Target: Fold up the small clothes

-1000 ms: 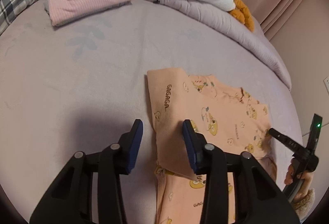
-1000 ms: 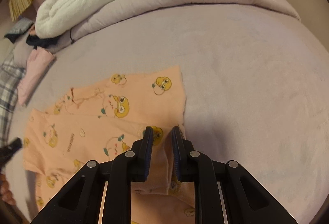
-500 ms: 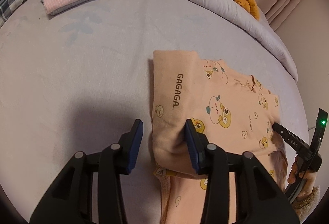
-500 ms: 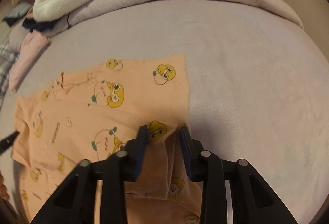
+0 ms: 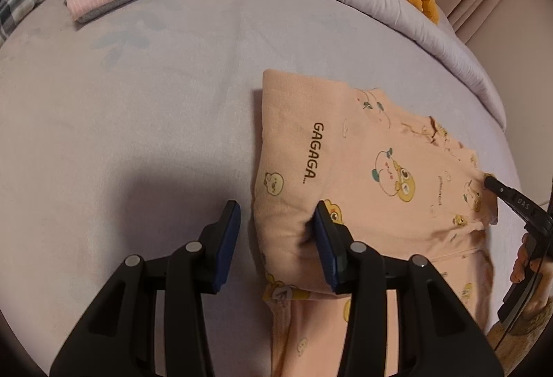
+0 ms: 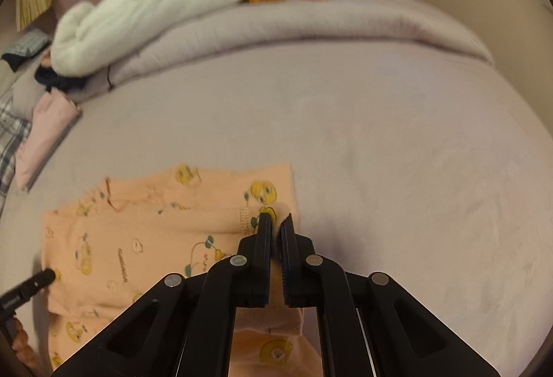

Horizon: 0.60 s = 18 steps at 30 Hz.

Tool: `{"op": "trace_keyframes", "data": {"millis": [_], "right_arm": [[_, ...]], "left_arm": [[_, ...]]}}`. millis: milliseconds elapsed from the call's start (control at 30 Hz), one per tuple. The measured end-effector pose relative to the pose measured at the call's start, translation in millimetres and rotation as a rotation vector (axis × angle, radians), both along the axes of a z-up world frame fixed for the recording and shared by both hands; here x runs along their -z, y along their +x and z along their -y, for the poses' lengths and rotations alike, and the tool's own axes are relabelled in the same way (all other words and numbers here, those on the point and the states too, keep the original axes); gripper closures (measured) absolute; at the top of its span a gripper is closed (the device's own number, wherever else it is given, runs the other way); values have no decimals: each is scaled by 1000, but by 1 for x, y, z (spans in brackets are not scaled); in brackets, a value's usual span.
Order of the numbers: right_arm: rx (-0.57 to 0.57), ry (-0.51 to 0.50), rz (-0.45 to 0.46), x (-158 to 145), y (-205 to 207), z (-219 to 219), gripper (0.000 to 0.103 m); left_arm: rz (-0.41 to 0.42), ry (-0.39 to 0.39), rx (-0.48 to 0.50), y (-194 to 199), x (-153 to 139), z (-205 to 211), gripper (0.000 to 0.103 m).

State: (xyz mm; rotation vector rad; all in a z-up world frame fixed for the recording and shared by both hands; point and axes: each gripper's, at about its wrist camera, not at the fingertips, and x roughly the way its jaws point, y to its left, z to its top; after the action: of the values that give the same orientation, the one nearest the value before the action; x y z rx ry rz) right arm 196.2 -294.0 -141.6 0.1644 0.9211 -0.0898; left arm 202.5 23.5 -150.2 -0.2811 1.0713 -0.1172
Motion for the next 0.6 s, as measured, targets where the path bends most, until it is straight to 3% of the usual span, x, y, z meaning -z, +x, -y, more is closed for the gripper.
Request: {"op": "trace_keyframes", "data": {"millis": [100,200,233,300,367,533,600], "right_arm": [[7,-30,-53,19,3,-1,98],[28,14,-49,19,-2,7,93],[38,26,-51,16,-6,9,88],[37,26,-44,11,-13,8,60],[7,17,-21,7,-24,4,49],[-53,-68,-94,30,-39,-11,49],[-38,-24,-79,32,-46,-5,49]], "left_arm": [[5,13,-1,1,2,-1,56],[1,1,-12,-3,1,-3,56],[-2,-4,-14,-6,0,-3,55],[-3,2,3,-12,-1,0,55],[5,17,18,-20,0,2,53],[1,25,25,-40,1,4,50],[-5,52,39,-50,-1,7,49]]}}
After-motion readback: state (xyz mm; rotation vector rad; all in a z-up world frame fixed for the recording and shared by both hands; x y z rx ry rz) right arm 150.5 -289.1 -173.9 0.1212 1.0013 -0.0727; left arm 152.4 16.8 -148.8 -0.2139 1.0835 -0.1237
